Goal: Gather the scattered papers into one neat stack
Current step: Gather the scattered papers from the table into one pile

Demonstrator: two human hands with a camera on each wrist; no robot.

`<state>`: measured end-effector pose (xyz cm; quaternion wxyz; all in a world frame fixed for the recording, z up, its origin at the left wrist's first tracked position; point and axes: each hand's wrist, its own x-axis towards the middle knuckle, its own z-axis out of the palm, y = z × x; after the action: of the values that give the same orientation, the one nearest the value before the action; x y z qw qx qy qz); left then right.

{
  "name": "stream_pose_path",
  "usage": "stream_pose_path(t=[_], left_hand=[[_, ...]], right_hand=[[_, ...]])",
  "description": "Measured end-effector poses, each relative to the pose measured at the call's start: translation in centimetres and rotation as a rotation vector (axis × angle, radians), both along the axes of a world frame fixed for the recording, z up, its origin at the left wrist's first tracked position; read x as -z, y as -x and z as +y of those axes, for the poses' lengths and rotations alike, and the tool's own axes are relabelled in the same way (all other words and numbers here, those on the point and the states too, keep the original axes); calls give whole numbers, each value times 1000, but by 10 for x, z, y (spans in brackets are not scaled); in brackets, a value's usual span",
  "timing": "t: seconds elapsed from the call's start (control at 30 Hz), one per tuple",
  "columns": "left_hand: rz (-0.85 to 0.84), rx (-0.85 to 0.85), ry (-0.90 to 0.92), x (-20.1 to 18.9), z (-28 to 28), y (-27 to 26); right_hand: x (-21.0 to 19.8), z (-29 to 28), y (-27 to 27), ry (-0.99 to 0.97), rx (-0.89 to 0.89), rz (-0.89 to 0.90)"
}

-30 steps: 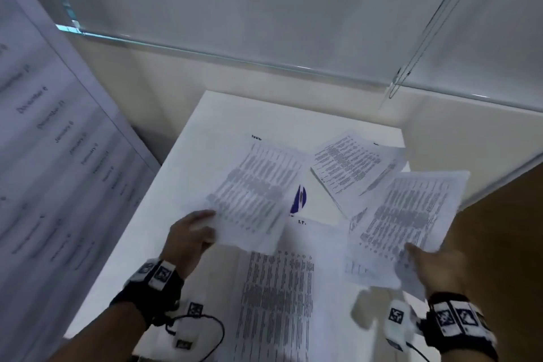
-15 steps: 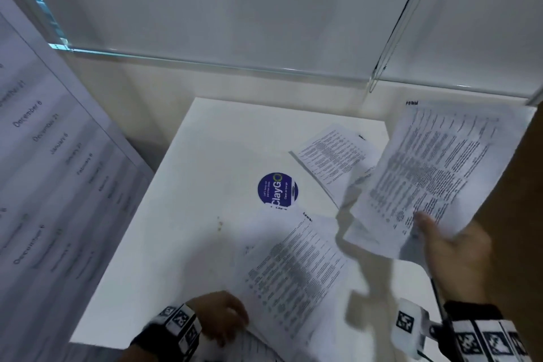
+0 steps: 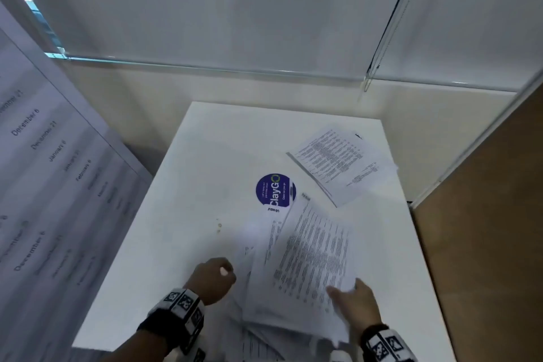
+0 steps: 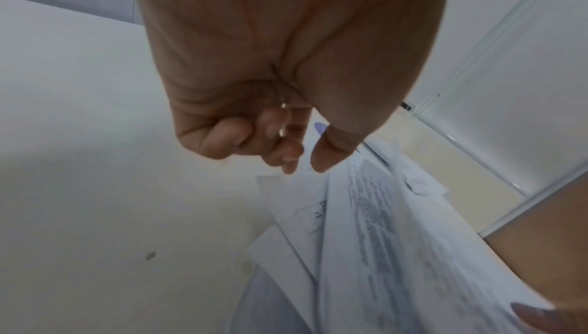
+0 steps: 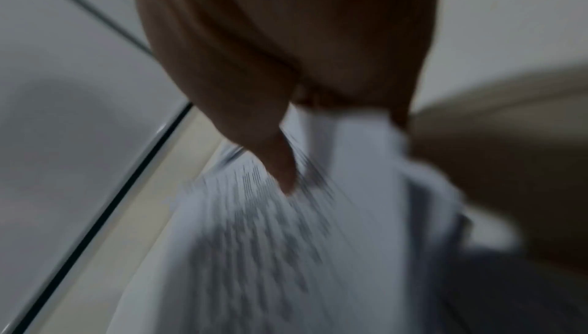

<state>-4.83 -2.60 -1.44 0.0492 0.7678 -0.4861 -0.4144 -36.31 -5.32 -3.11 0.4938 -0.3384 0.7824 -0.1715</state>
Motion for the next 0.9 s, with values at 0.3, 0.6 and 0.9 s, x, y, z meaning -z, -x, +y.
stream_pose_path(t=[0.3,0.6,0.9], left_hand=[[-103,61,9,15,-19,12],[-308,87,-182,18,-48,-19],[-350,215,-197,-5,-83,-47]], right_hand=[[-10,-36,13,8,-215,265],[-20,-141,11,102,-34,-9],[-31,-225,-26,165,-742,710]])
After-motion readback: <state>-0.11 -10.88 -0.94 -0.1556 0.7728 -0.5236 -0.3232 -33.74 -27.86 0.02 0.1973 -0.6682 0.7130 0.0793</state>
